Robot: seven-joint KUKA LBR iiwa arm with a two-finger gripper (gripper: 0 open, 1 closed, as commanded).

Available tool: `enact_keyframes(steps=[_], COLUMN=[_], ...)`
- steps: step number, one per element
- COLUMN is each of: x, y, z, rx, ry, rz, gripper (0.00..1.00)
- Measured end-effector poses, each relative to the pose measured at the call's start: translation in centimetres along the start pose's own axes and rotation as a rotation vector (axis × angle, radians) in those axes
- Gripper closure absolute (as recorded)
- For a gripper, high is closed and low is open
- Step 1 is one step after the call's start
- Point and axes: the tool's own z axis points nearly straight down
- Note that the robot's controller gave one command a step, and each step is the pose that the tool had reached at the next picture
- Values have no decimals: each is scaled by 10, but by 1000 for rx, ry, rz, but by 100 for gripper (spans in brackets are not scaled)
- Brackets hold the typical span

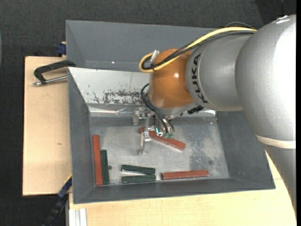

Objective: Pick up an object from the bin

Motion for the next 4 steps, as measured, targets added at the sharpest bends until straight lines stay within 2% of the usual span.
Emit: enact_keyframes(steps=[2, 3, 4], x=[0, -4, -11], y=[0, -24, -59], z=[0, -23, -41], rx=[0, -3, 5], ry=[0, 2, -11], rz=[0, -162, -311], gripper=[0, 0, 0])
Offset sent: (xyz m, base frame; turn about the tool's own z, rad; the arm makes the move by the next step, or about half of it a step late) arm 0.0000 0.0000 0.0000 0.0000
